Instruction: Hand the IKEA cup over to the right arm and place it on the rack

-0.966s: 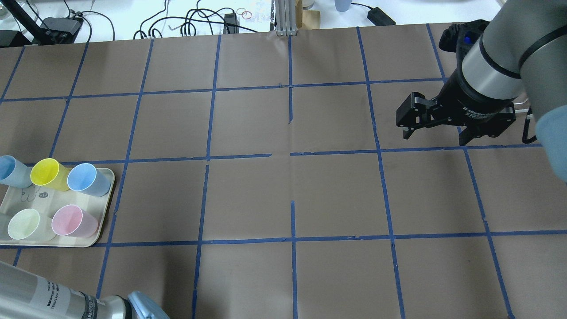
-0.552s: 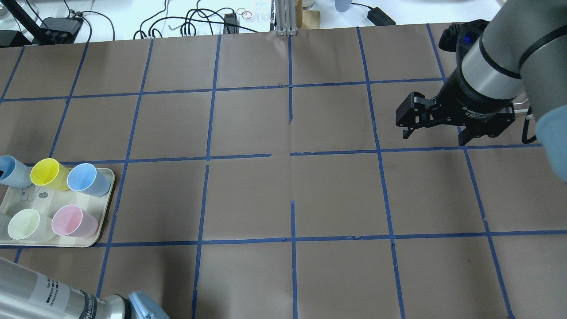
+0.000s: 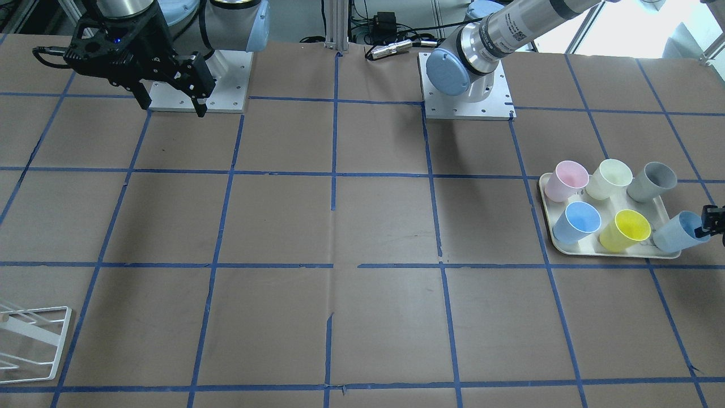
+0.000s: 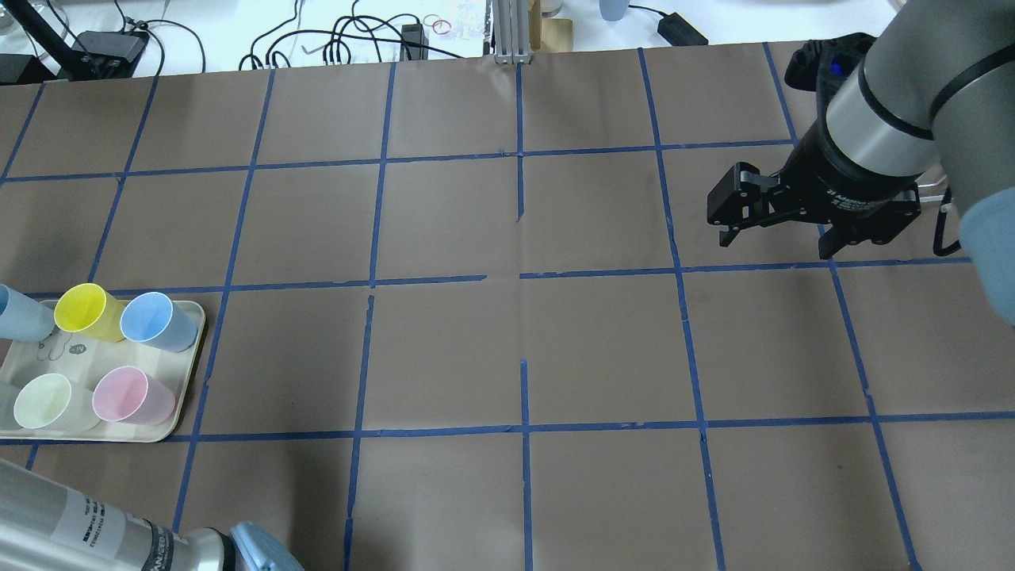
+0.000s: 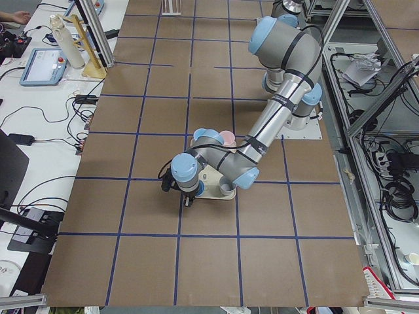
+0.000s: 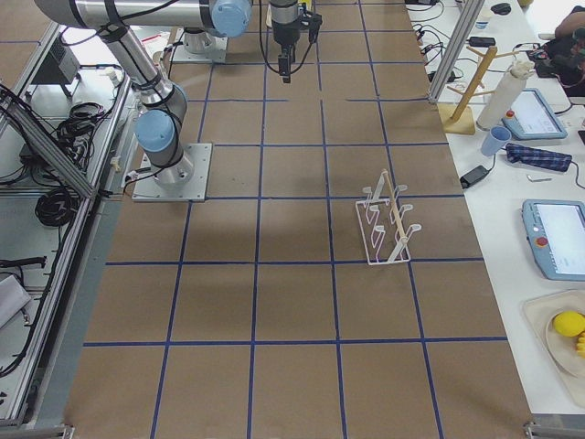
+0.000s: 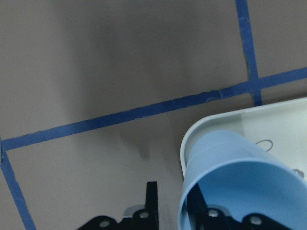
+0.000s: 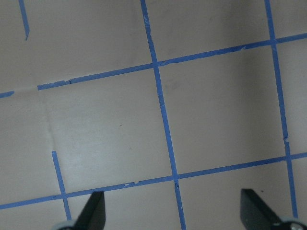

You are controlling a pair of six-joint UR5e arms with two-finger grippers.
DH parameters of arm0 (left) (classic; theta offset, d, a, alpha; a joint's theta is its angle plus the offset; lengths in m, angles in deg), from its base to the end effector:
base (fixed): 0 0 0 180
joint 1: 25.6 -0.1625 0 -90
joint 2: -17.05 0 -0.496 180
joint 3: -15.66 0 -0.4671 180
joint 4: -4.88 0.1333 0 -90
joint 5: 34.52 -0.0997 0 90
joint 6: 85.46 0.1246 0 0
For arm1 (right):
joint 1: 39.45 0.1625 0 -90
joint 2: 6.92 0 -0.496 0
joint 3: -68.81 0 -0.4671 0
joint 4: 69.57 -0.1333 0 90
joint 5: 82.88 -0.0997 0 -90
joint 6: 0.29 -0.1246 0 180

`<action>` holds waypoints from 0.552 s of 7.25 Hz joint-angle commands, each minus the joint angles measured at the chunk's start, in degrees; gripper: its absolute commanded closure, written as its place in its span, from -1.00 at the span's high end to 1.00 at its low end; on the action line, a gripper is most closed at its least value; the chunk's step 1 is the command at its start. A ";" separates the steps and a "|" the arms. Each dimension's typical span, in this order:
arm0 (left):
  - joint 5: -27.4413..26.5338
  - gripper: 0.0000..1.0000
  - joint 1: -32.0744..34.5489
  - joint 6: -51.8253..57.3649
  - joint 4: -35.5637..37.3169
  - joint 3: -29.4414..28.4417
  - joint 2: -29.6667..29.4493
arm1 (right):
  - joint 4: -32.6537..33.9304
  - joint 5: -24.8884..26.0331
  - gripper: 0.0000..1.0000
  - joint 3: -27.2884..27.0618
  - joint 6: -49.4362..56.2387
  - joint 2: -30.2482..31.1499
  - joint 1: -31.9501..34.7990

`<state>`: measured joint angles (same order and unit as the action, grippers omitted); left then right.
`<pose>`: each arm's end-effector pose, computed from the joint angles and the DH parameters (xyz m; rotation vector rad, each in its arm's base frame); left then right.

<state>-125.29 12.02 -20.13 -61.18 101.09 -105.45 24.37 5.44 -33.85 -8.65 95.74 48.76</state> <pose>0.5295 -0.5743 0.2308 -0.3490 -3.0683 -0.0734 0.1223 -0.4705 0.5290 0.2733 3.0946 -0.1041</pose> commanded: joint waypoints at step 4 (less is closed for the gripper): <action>0.68 -1.00 0.79 -0.04 -14.22 -5.33 4.81 | 0.10 0.02 1.00 -0.09 -0.07 0.00 -0.06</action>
<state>-124.75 12.44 -20.25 -69.62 98.64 -102.21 24.45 5.62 -33.93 -8.64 95.74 48.73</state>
